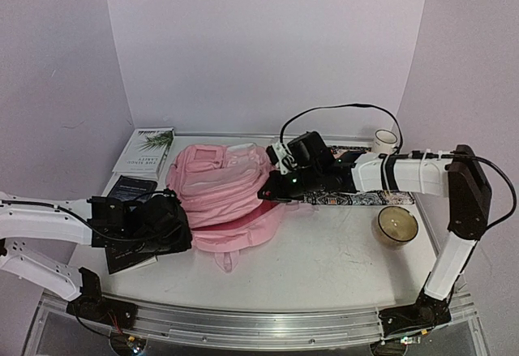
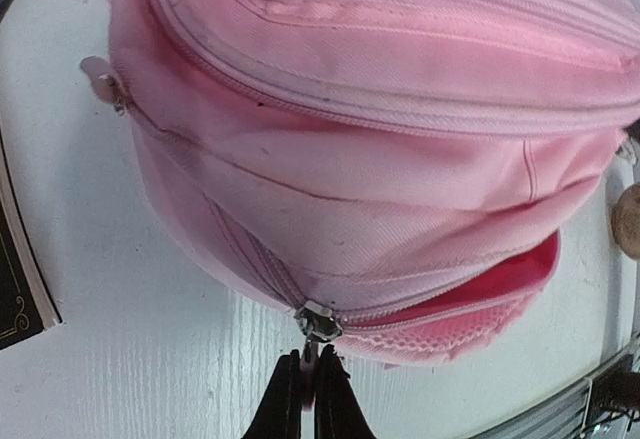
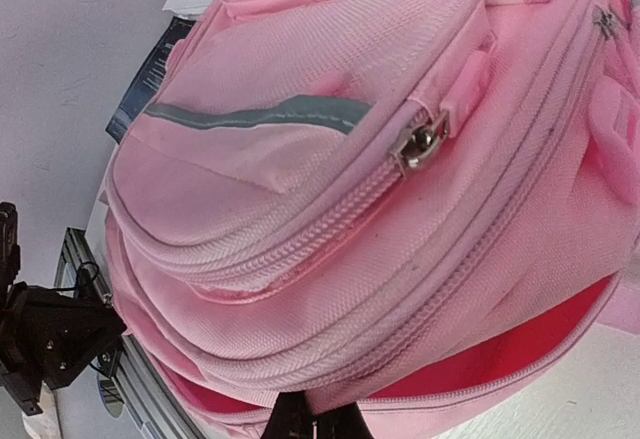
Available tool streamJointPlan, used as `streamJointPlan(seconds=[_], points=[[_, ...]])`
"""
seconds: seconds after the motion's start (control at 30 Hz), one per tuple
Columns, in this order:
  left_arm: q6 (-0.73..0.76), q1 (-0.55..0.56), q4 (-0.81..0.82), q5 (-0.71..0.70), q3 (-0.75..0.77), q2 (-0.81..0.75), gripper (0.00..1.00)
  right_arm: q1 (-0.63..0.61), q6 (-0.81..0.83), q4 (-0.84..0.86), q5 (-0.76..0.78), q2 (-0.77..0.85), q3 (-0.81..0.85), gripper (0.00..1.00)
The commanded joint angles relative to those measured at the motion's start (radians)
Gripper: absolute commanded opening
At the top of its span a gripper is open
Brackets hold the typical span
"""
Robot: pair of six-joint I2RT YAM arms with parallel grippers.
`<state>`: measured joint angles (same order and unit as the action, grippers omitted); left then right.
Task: Pack the student bag
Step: Unzip the largest pocket of the student bag.
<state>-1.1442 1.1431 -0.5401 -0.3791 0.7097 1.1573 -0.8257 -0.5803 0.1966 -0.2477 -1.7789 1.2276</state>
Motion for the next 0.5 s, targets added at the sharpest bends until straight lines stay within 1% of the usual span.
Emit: streamJointPlan(seconds=[0.0, 0.1, 0.2, 0.23, 0.3, 0.4, 0.47], points=[[0.106, 0.024, -0.103, 0.109, -0.009, 0.002, 0.00, 0.121, 0.055, -0.072, 0.180, -0.051, 0.096, 0.00], [0.166, 0.034, -0.012, 0.172, 0.003, 0.020, 0.00, 0.144, 0.047, -0.098, 0.188, -0.066, 0.118, 0.00], [0.219, 0.035, 0.132, 0.254, 0.018, 0.065, 0.00, 0.145, 0.023, -0.104, 0.115, -0.053, 0.104, 0.00], [0.228, 0.034, 0.172, 0.264, 0.026, 0.087, 0.00, 0.143, 0.005, -0.102, 0.094, -0.040, 0.085, 0.02], [0.239, 0.035, 0.215, 0.268, 0.066, 0.144, 0.00, 0.140, -0.030, -0.073, 0.063, 0.002, 0.016, 0.10], [0.250, 0.035, 0.239, 0.267, 0.128, 0.240, 0.00, 0.136, -0.088, -0.035, 0.047, 0.098, -0.083, 0.33], [0.256, 0.033, 0.255, 0.278, 0.164, 0.301, 0.00, 0.130, -0.140, -0.005, 0.043, 0.163, -0.152, 0.45]])
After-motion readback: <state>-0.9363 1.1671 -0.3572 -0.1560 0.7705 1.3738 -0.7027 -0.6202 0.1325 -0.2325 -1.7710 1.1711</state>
